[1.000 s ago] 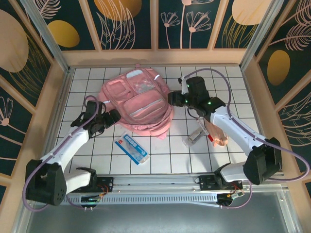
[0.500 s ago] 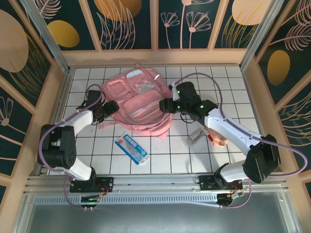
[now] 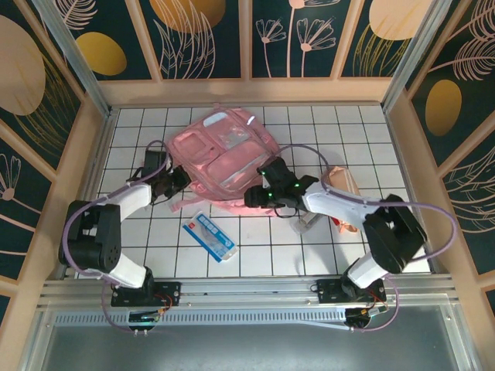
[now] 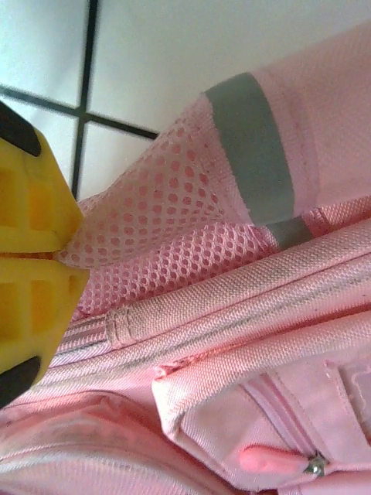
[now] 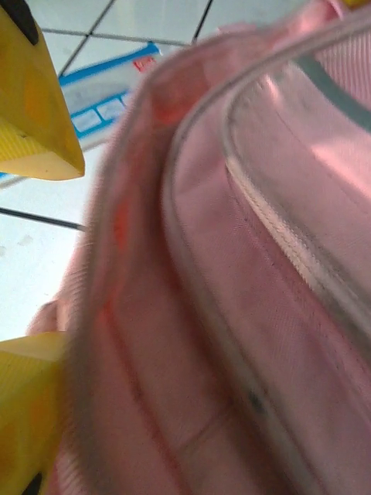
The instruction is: Pack the student bag
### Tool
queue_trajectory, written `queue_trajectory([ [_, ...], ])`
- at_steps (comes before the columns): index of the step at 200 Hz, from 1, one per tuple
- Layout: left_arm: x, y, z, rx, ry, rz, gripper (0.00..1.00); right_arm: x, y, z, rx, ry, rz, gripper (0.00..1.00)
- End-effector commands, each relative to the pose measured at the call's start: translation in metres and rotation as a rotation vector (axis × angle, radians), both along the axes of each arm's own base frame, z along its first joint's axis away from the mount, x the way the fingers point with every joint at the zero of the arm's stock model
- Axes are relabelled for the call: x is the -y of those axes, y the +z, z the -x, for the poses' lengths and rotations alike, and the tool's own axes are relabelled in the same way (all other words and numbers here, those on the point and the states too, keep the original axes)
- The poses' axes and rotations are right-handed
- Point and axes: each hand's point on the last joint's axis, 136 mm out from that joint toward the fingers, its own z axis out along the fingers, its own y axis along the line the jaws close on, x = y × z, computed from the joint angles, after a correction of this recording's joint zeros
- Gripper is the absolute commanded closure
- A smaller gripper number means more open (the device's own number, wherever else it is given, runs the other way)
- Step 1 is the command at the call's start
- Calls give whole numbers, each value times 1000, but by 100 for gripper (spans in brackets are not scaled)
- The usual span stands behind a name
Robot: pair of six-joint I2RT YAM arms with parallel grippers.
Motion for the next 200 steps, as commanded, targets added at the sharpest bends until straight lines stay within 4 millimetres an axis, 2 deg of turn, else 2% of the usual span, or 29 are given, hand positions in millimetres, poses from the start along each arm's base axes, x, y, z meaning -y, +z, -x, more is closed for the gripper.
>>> queue_trajectory([
  [1,17,8,14,4,-31,83,94,-10,11,-48,97,-44,-49,47],
  [26,28,7,24,-8,-57,99,100,-2,3,-103,138,-82,-19,49],
  [47,35,7,33,-35,-64,142,100,7,9,-140,197,-96,-8,49],
  [55,36,8,36,-42,-58,153,100,11,13,-148,211,-100,-4,48],
  [67,34,12,39,-38,-38,161,100,8,19,-148,215,-82,-11,47],
  [70,33,13,39,-37,-25,160,100,20,19,-155,213,-107,-6,47],
  [81,26,16,39,-43,28,157,100,27,27,-153,219,-104,-3,46],
  [98,26,22,39,-68,65,180,100,38,42,-134,243,-100,21,44],
  [116,33,26,41,-113,70,231,100,55,54,-102,283,-95,36,43],
  [141,42,29,43,-149,79,306,100,50,48,-42,288,19,19,46],
  [150,43,31,44,-156,85,322,100,34,48,-23,318,118,-5,46],
  [166,49,37,45,-168,73,360,100,-10,53,14,397,346,-78,46],
  [178,54,41,47,-184,56,387,100,-41,57,34,495,492,-104,44],
  [186,57,43,49,-198,52,400,100,-60,61,48,598,632,-143,44],
  [200,60,45,51,-210,39,420,100,-79,66,61,811,776,-171,43],
])
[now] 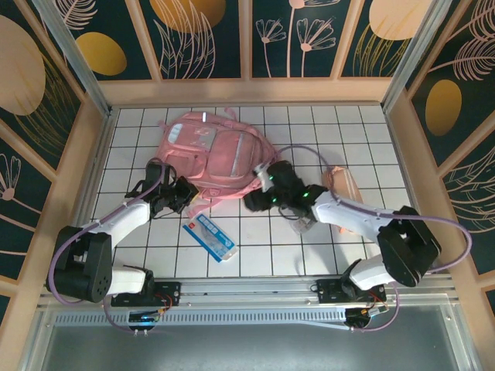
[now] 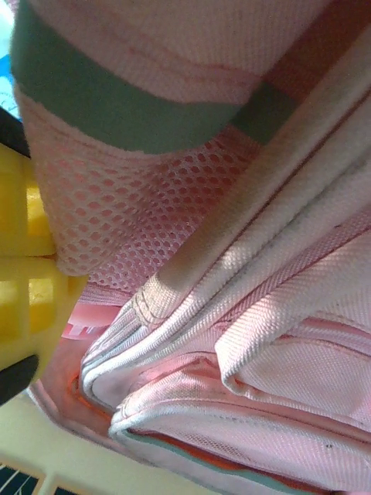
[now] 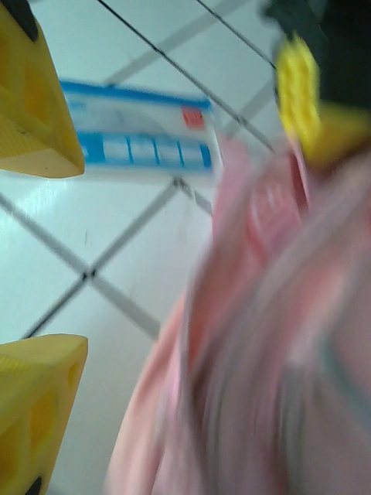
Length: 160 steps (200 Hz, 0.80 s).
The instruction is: Pack the student bag
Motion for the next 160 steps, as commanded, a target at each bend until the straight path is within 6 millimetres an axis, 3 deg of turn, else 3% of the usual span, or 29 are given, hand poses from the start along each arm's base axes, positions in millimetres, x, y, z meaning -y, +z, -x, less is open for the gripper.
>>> queue_trajectory([
  [1,24,30,2,-8,-57,137,100,-43,20,22,375,321,-111,43],
  [25,25,29,6,-25,-62,147,100,-55,28,6,584,321,-177,44],
  [40,27,28,8,-32,-62,162,100,-66,19,-10,589,285,-161,46],
  [68,29,34,7,-25,-54,193,100,-83,5,-20,593,266,-160,54],
  [92,31,40,6,-14,-62,207,100,-87,-6,-32,624,217,-149,65],
  [160,33,42,10,-19,-78,219,100,-103,-28,-51,654,188,-110,75],
])
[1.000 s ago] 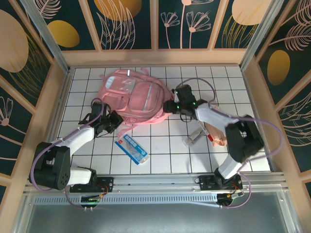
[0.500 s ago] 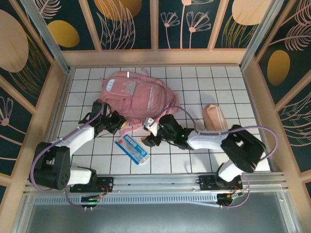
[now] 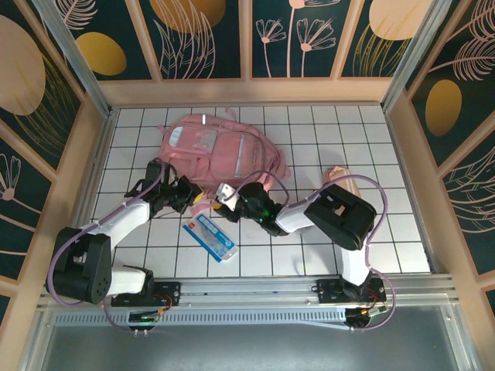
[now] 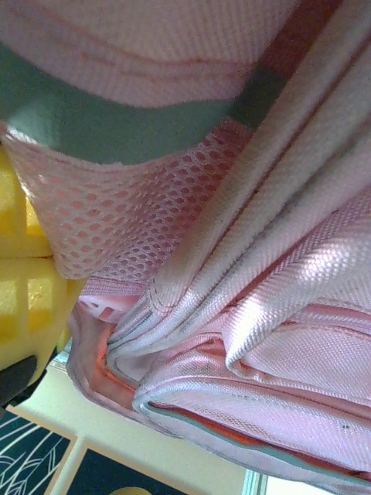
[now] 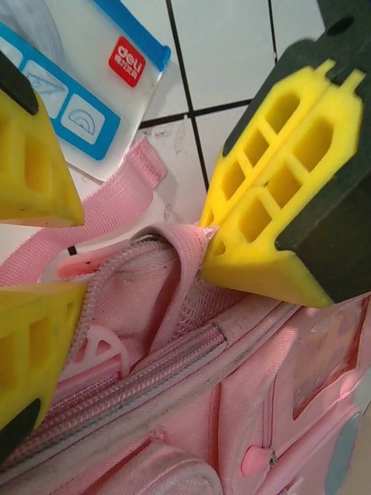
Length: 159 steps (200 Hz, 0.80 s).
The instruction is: Pack the student bag
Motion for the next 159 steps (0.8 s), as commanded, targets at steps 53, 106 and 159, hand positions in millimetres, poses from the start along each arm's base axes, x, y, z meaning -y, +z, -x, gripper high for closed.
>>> queue_trajectory([
  [53,25,38,1,13,-56,165,100,-22,7,-24,94,-62,-58,72],
  [106,24,37,3,11,-58,162,100,-14,9,-33,104,-137,-90,90],
  [159,0,26,-10,67,28,7,100,0,11,-16,4,-139,-126,100],
])
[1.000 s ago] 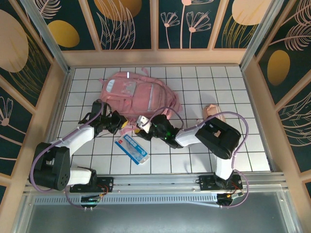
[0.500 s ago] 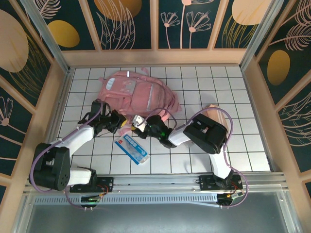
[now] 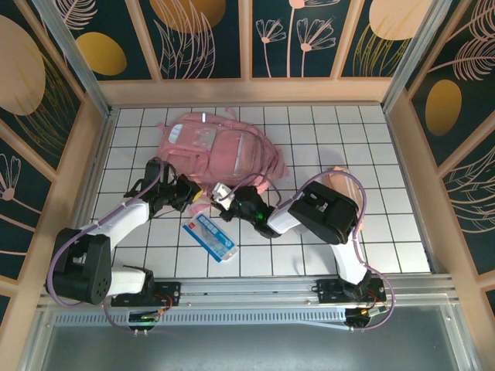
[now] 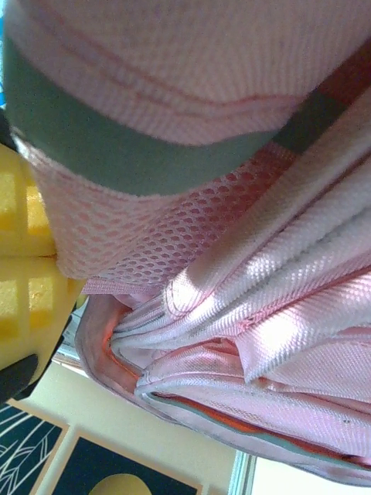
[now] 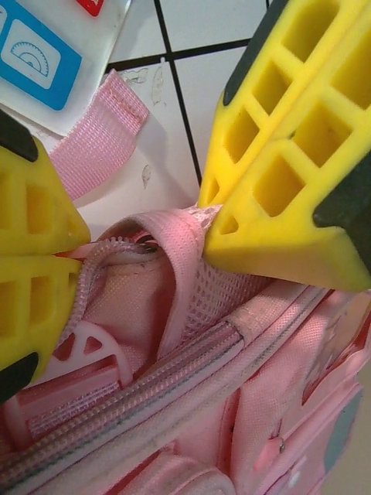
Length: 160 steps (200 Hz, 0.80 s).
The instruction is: Pack the student bag
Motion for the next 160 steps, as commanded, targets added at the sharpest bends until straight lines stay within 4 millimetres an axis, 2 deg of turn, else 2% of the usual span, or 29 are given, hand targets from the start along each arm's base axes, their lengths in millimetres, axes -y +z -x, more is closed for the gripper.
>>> queue_trajectory([
  [1,2,22,-4,56,-3,-3,100,9,22,0,-23,-50,-87,100],
  [38,-28,6,-15,67,79,-136,100,36,25,8,-131,-126,-114,100],
  [66,-48,2,-25,92,135,-196,100,58,12,14,-212,-165,-78,100],
  [86,-60,-1,-29,101,153,-237,100,79,7,8,-246,-242,-79,100],
  [126,-80,2,-40,142,140,-327,100,113,1,7,-280,-324,-38,100],
  [160,-106,10,-59,225,109,-497,100,124,-6,23,-304,-298,0,100],
])
